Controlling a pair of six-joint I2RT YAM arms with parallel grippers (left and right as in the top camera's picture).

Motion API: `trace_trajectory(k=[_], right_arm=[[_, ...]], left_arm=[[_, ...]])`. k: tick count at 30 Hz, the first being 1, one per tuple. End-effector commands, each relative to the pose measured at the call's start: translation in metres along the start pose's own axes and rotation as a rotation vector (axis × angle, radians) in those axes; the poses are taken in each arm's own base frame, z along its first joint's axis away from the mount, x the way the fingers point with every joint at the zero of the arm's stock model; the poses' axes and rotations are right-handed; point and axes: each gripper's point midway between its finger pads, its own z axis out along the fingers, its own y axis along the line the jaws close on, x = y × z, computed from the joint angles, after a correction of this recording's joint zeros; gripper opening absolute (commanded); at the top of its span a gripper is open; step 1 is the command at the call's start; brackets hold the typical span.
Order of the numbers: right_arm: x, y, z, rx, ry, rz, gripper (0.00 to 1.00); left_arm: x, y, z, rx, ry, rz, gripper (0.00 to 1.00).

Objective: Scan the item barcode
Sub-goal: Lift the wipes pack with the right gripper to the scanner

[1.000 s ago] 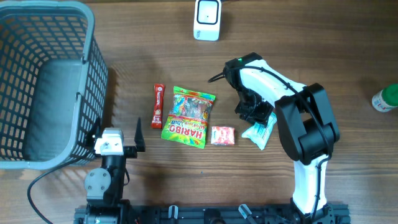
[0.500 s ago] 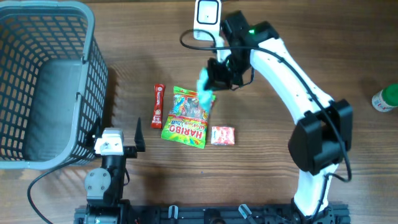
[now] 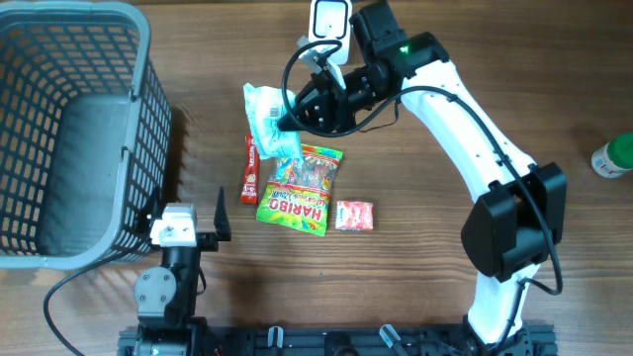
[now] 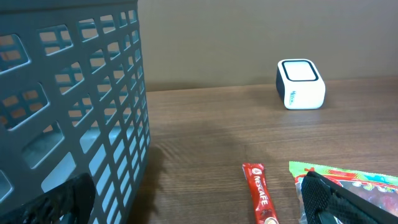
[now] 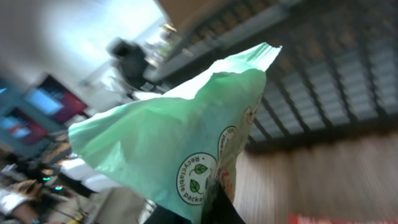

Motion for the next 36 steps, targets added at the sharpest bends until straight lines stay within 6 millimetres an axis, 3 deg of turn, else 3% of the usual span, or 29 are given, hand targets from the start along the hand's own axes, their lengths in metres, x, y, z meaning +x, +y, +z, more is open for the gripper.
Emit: trace_trajectory(k=[1, 2, 3, 6, 10, 13, 15, 17, 20, 22, 25, 32, 34, 36], right_arm=[[0.053, -0.078, -0.023, 0.619, 0.264, 0.370, 0.05], [0.070, -0.102, -0.049, 0.884, 0.320, 0.458, 0.04], [0.080, -0.115, -0.070, 1.071, 0.359, 0.483, 0.04], [0.091, -0.128, -0.131, 1.488, 0.412, 0.513, 0.04], [0.070, -0.152, -0.169, 1.741, 0.381, 0.373, 0.04], [0.057, -0.191, -0.199, 1.970, 0.414, 0.188, 0.05], [0.047, -0.212, -0.202, 2.045, 0.451, 0.054, 0.05], [0.021, -0.226, -0.196, 2.146, 0.495, -0.150, 0.05], [0.002, -0.243, -0.193, 2.294, 0.696, -0.404, 0.04], [0.014, -0.264, -0.194, 2.348, 0.975, -0.554, 0.04], [0.044, -0.284, -0.188, 2.290, 1.095, -0.562, 0.04], [0.044, -0.283, -0.190, 2.279, 1.118, -0.558, 0.04], [0.031, -0.273, -0.197, 2.323, 1.051, -0.529, 0.04], [0.007, -0.247, -0.213, 2.365, 0.933, -0.468, 0.04]], left_arm=[[0.001, -0.001, 0.000, 0.003, -0.003, -0.006, 1.00], [0.001, -0.001, 0.000, 0.003, -0.003, -0.006, 1.00], [0.001, -0.001, 0.000, 0.003, -0.003, -0.006, 1.00], [0.001, -0.001, 0.000, 0.003, -0.003, -0.006, 1.00], [0.001, -0.001, 0.000, 0.003, -0.003, -0.006, 1.00], [0.001, -0.001, 0.000, 0.003, -0.003, -0.006, 1.00], [0.001, -0.001, 0.000, 0.003, -0.003, -0.006, 1.00], [0.001, -0.001, 0.000, 0.003, -0.003, -0.006, 1.00], [0.001, -0.001, 0.000, 0.003, -0.003, -0.006, 1.00], [0.001, -0.001, 0.000, 0.003, -0.003, -0.006, 1.00], [0.001, -0.001, 0.000, 0.003, -0.003, -0.006, 1.00], [0.001, -0.001, 0.000, 0.003, -0.003, -0.006, 1.00], [0.001, -0.001, 0.000, 0.003, -0.003, -0.006, 1.00], [0.001, -0.001, 0.000, 0.003, -0.003, -0.006, 1.00]])
